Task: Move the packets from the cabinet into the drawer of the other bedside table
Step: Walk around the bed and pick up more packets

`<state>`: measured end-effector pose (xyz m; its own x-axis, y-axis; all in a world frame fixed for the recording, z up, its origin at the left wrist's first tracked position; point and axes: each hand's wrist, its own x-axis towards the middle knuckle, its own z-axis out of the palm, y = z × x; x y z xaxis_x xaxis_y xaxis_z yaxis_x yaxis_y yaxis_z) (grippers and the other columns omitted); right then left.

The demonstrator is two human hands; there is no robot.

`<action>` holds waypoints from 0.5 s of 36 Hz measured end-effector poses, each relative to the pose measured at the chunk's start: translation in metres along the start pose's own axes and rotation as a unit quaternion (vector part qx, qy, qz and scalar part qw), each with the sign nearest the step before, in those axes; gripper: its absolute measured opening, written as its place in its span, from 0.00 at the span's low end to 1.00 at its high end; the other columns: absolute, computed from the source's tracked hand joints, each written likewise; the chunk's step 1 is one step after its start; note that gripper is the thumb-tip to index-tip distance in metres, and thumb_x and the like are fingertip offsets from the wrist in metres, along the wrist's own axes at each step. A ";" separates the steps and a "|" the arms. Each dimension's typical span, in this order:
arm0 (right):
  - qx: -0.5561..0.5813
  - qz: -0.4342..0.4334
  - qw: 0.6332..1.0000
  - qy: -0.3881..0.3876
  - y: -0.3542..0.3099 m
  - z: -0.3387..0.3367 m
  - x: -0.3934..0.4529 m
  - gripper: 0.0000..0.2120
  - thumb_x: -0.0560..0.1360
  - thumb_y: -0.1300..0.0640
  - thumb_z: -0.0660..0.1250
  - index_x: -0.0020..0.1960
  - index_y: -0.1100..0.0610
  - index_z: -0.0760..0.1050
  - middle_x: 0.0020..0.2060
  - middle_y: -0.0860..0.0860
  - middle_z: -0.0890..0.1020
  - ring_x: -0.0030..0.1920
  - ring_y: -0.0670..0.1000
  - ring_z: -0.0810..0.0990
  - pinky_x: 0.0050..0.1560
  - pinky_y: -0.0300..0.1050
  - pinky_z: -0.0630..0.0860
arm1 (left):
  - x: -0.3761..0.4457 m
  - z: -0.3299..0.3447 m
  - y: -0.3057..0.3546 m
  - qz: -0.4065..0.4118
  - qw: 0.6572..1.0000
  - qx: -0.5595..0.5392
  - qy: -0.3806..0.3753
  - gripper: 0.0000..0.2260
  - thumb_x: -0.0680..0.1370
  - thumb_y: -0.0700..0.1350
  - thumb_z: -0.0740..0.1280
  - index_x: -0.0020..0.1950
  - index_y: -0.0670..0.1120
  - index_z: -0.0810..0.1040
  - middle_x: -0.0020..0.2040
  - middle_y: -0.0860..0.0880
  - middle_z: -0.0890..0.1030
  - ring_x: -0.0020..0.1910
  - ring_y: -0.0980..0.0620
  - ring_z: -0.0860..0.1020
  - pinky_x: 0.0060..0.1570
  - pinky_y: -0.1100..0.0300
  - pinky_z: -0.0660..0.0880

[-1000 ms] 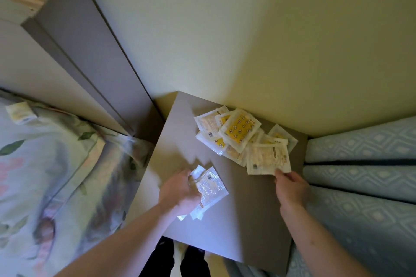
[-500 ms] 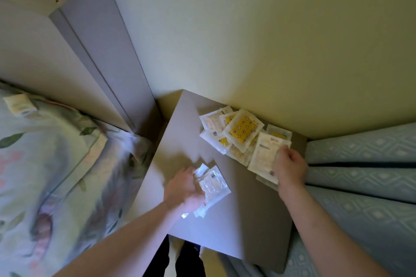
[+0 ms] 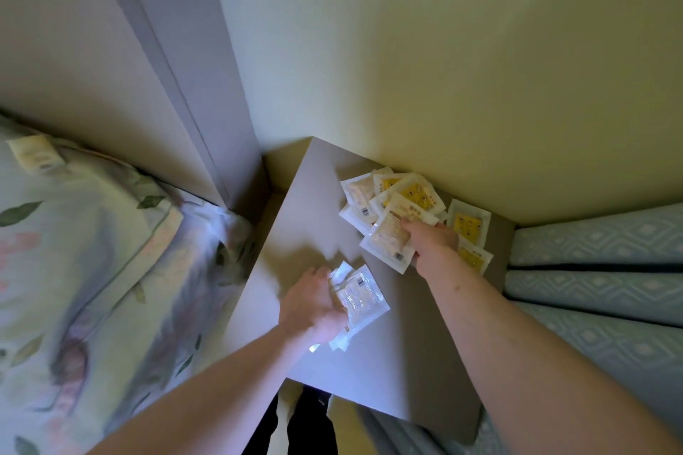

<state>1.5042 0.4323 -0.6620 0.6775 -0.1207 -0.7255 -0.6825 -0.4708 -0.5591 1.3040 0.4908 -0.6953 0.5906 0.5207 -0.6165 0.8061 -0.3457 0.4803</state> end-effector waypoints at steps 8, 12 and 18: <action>-0.056 -0.048 0.997 -0.007 0.016 -0.013 -0.017 0.09 0.75 0.52 0.75 0.53 0.52 0.81 0.46 0.50 0.84 0.48 0.54 0.84 0.39 0.46 0.79 | -0.011 -0.011 -0.007 -0.011 0.999 -0.032 -0.011 0.13 0.74 0.47 0.68 0.57 0.53 0.71 0.48 0.56 0.77 0.53 0.49 0.80 0.47 0.59 0.75; -0.080 -0.083 0.993 -0.022 0.029 -0.040 -0.046 0.05 0.76 0.49 0.74 0.50 0.48 0.81 0.51 0.50 0.86 0.52 0.54 0.84 0.55 0.54 0.81 | -0.032 -0.032 -0.017 -0.022 0.998 -0.056 -0.006 0.14 0.76 0.49 0.69 0.57 0.52 0.67 0.42 0.56 0.79 0.46 0.48 0.82 0.42 0.55 0.79; -0.126 -0.163 0.977 -0.048 0.032 -0.095 -0.128 0.08 0.77 0.54 0.73 0.55 0.55 0.81 0.49 0.50 0.84 0.46 0.47 0.82 0.38 0.38 0.74 | -0.099 -0.089 -0.021 -0.038 0.995 -0.091 0.033 0.12 0.71 0.48 0.69 0.43 0.54 0.65 0.33 0.54 0.76 0.35 0.52 0.79 0.34 0.54 0.77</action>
<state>1.4214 0.3495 -0.5488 0.8105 0.1481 -0.5667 -0.3373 -0.6729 -0.6583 1.2254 0.5160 -0.5894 0.5195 0.5925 -0.6157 0.8246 -0.1588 0.5429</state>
